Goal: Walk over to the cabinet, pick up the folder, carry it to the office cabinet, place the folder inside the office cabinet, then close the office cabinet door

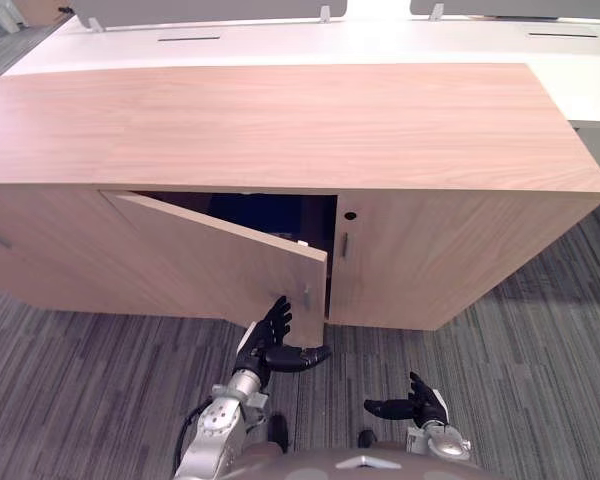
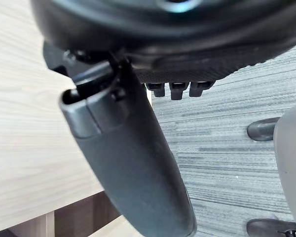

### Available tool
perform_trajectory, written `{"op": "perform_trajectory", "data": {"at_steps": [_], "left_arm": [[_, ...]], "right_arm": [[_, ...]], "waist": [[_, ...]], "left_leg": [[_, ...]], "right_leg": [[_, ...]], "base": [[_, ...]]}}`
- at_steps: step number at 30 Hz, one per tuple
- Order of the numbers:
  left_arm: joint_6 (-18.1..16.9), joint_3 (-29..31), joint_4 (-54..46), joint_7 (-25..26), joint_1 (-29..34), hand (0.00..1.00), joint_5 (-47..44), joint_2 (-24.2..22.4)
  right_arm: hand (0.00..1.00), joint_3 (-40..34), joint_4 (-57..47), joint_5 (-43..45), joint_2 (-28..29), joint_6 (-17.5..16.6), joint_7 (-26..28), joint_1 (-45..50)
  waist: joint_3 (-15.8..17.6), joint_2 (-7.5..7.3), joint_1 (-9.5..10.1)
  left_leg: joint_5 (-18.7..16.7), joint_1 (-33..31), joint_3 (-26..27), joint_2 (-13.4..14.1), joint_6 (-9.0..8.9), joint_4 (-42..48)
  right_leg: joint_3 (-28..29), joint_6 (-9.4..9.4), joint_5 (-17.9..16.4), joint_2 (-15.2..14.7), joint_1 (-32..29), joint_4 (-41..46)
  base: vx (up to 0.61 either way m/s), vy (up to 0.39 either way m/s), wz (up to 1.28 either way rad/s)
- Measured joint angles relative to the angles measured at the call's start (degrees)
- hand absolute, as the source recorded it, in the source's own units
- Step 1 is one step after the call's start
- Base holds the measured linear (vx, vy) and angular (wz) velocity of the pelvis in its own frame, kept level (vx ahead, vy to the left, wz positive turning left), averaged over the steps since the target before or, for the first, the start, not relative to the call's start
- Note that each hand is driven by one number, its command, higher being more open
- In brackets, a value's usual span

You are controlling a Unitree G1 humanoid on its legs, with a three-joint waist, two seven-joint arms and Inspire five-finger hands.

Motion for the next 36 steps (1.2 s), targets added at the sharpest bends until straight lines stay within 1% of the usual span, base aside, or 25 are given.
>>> {"op": "perform_trajectory", "data": {"at_steps": [2,5,10,14,17,19,23,25,26,29,36], "left_arm": [[0.0,0.2,1.7,0.6,-1.3,1.0,0.0,0.0],[0.0,1.1,4.1,2.4,-2.7,1.0,0.2,0.0],[0.0,1.7,6.9,6.3,-5.2,1.0,1.8,-0.1],[0.0,2.1,10.8,8.6,-7.5,1.0,2.3,-0.3],[0.0,2.1,12.6,9.8,-8.0,1.0,2.3,-0.3],[0.0,2.1,13.2,9.9,-8.0,1.0,2.3,-0.3],[0.0,2.1,16.7,9.8,-8.3,1.0,2.4,-0.3],[0.1,2.1,20.0,9.4,-8.2,1.0,4.2,-0.3],[0.1,2.1,20.1,9.4,-8.2,1.0,4.2,-0.3],[0.5,2.3,25.5,8.5,-8.1,1.0,6.6,-0.3],[1.3,5.6,34.1,8.0,-7.6,1.0,10.7,-0.4]], "right_arm": [[1.0,0.0,0.1,0.0,-0.1,0.0,0.0,-0.1],[1.0,-0.1,0.3,0.0,0.0,0.3,-0.2,-0.5],[1.0,-0.1,1.2,0.0,0.1,1.2,-0.7,-1.1],[1.0,-0.3,2.9,0.1,0.1,1.4,-1.4,-2.1],[1.0,-0.9,3.9,0.2,0.2,1.5,-1.7,-2.6],[1.0,-2.3,4.5,0.2,0.6,1.5,-1.9,-2.9],[1.0,-2.4,5.5,0.2,0.7,1.8,-2.5,-3.3],[1.0,-2.4,6.6,0.3,0.7,1.8,-2.5,-3.7],[1.0,-2.4,6.6,0.3,0.7,1.8,-2.5,-3.7],[1.0,-2.5,7.1,0.4,0.8,1.9,-2.5,-3.8],[1.0,-2.6,9.2,2.4,0.7,2.0,-2.4,-4.8]], "waist": [[-0.1,0.18,-0.27],[-0.2,0.23,-1.19],[-0.2,0.1,-1.27],[-0.3,-0.12,-1.33],[-0.3,-0.25,-1.45],[-0.4,-0.35,-1.45],[-0.6,-0.77,-1.46],[-0.9,-1.2,-1.45],[-0.9,-1.2,-1.45],[-1.0,-1.48,-1.45],[-1.0,-1.86,-1.42]], "left_leg": [[-0.2,0.2,0.6,0.5,-0.23,0.0],[-0.3,0.4,1.4,1.0,-0.47,-0.2],[-0.4,0.2,1.5,1.5,-0.53,-0.2],[-0.4,0.2,1.4,1.5,-0.53,-0.2],[-0.4,0.1,1.4,1.5,-0.53,-0.2],[-0.4,0.1,1.4,1.5,-0.53,-0.2],[-0.4,0.1,1.4,1.5,-0.53,-0.2],[-0.4,0.2,1.4,1.5,-0.53,-0.3],[-0.4,0.2,1.4,1.5,-0.53,-0.3],[-0.4,0.3,1.3,1.4,-0.53,-0.3],[-0.4,0.5,1.3,1.1,-0.54,-0.3]], "right_leg": [[0.5,-0.31,0.2,0.4,0.0,-0.2],[1.1,-0.64,0.7,1.1,0.0,-0.8],[1.1,-0.82,1.2,1.5,0.2,-1.8],[0.9,-0.82,1.2,1.6,0.3,-1.9],[0.9,-0.81,1.2,1.6,0.3,-2.0],[0.9,-0.8,1.2,1.6,0.4,-2.0],[0.9,-0.73,1.2,1.6,0.4,-2.1],[0.9,-0.66,1.3,1.5,0.5,-2.2],[0.9,-0.66,1.3,1.5,0.5,-2.2],[0.7,-0.46,1.4,1.3,1.1,-2.7],[0.6,-0.45,1.4,1.2,1.2,-2.7]], "base": [[-0.01,-0.027,-0.18],[-0.01,-0.017,-0.14],[0.0,-0.003,-0.01],[0.0,0.0,0.0],[0.0,0.0,0.0],[0.0,0.0,0.0],[0.0,0.0,0.0],[0.0,0.0,0.0],[0.0,0.0,0.0],[0.0,0.002,0.01],[0.0,0.0,0.0]]}}
